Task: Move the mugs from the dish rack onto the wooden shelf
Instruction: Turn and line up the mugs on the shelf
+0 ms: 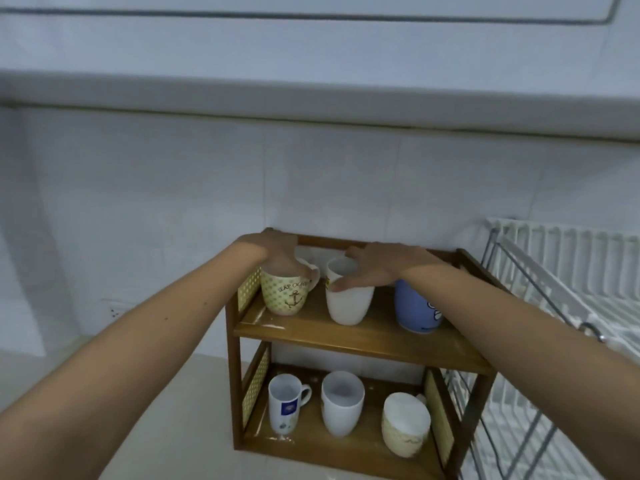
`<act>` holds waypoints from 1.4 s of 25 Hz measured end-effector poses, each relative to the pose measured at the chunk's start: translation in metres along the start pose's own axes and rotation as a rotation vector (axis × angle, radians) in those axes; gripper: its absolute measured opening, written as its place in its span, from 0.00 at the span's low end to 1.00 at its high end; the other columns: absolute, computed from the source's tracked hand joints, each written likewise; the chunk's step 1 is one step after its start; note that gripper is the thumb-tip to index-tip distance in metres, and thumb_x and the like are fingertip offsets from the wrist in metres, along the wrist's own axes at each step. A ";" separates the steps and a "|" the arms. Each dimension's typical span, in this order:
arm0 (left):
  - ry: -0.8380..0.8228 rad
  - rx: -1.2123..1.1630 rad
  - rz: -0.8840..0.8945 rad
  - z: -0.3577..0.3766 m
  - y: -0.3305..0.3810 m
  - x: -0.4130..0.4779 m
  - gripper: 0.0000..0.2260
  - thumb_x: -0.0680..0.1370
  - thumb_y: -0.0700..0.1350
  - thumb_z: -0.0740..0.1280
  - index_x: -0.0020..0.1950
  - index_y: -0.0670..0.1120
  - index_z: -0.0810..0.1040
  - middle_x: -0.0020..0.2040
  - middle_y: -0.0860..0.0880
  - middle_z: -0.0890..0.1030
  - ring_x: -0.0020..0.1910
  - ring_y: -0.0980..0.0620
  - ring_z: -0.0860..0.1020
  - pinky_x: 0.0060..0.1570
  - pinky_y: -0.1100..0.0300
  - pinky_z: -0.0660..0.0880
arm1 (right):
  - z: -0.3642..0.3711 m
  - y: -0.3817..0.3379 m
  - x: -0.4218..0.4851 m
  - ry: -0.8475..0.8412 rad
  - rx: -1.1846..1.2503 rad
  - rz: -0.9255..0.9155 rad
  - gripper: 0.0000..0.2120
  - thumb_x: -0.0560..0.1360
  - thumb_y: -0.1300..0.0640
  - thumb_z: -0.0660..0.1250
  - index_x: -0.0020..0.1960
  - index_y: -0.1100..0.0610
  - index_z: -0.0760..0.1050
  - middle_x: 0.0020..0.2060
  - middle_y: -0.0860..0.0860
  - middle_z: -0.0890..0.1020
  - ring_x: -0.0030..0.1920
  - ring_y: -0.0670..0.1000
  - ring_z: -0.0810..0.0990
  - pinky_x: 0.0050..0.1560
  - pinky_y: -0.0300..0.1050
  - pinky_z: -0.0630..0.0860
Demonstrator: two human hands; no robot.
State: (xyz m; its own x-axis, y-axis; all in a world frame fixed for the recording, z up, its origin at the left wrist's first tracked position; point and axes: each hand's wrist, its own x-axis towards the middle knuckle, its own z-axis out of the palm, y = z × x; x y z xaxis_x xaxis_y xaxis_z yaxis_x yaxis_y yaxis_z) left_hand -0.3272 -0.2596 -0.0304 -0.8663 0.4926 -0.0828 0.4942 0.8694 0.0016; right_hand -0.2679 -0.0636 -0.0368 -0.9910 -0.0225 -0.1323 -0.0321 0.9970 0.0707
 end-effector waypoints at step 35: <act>0.122 0.116 -0.121 0.007 0.011 -0.001 0.41 0.70 0.74 0.53 0.70 0.45 0.69 0.67 0.43 0.73 0.63 0.44 0.72 0.53 0.53 0.70 | -0.014 -0.008 -0.013 -0.112 0.120 0.007 0.39 0.69 0.37 0.69 0.74 0.46 0.57 0.69 0.52 0.67 0.57 0.55 0.72 0.39 0.47 0.82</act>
State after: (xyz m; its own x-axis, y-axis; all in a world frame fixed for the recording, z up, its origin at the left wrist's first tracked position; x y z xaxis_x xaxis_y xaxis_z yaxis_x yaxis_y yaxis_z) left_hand -0.3204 -0.2507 -0.0374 -0.9187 0.3922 0.0464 0.3849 0.9155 -0.1169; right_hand -0.2564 -0.0722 -0.0218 -0.9702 -0.0134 -0.2421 -0.0024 0.9990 -0.0456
